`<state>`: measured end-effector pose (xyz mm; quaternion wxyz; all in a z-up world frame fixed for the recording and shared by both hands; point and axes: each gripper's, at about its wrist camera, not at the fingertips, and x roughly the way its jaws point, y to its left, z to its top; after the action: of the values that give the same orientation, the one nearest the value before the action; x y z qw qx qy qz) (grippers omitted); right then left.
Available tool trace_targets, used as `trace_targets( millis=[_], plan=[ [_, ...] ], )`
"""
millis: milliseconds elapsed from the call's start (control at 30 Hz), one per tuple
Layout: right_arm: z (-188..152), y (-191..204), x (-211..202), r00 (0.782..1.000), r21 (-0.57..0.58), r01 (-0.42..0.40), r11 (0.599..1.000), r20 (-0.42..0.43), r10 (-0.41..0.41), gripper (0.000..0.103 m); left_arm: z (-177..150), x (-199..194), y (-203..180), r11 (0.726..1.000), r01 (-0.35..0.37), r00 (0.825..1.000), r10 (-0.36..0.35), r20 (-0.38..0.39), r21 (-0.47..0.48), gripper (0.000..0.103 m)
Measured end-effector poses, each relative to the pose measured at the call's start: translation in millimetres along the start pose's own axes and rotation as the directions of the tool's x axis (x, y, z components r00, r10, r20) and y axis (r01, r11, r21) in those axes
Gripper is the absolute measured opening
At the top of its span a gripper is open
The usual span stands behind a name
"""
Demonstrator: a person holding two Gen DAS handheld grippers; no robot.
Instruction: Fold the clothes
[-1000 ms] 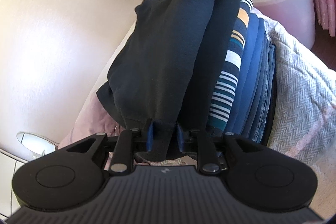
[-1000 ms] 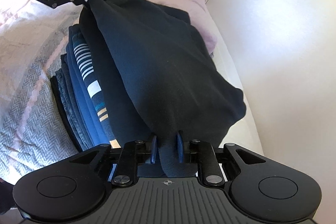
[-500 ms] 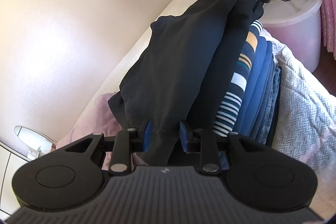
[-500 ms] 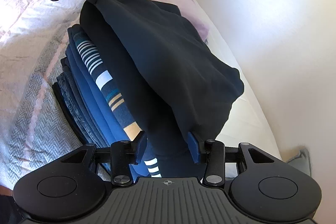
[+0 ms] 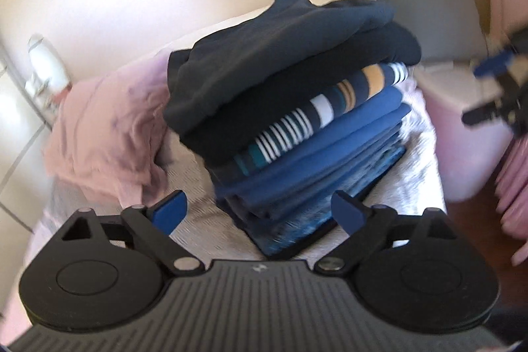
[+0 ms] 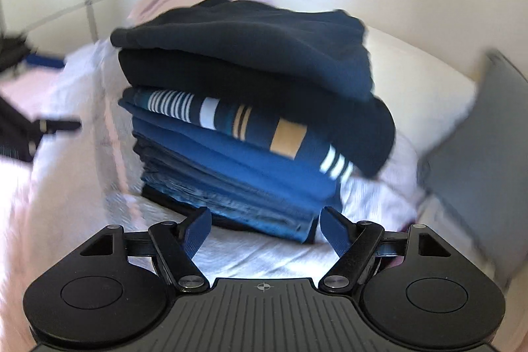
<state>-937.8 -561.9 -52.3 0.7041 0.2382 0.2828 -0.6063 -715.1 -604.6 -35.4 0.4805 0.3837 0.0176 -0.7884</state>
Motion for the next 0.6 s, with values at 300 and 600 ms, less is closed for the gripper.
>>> trace_targets(
  millis=[300,600],
  plan=[
    [-78.3,86.1,-96.7,0.985,0.216,0.098,0.972,0.116,-0.125,0.077,-59.2,-99.4,-8.1,0.993,-0.005,0.998,0.012,0.061,-0.117,0.099],
    [-94.7,127.8,-141.3,0.979,0.279,0.123,0.952,0.123,-0.163,0.077,-84.5,-146.0,-25.4,0.969,0.017,0.999,-0.005,0.048,-0.245,0.099]
  ],
)
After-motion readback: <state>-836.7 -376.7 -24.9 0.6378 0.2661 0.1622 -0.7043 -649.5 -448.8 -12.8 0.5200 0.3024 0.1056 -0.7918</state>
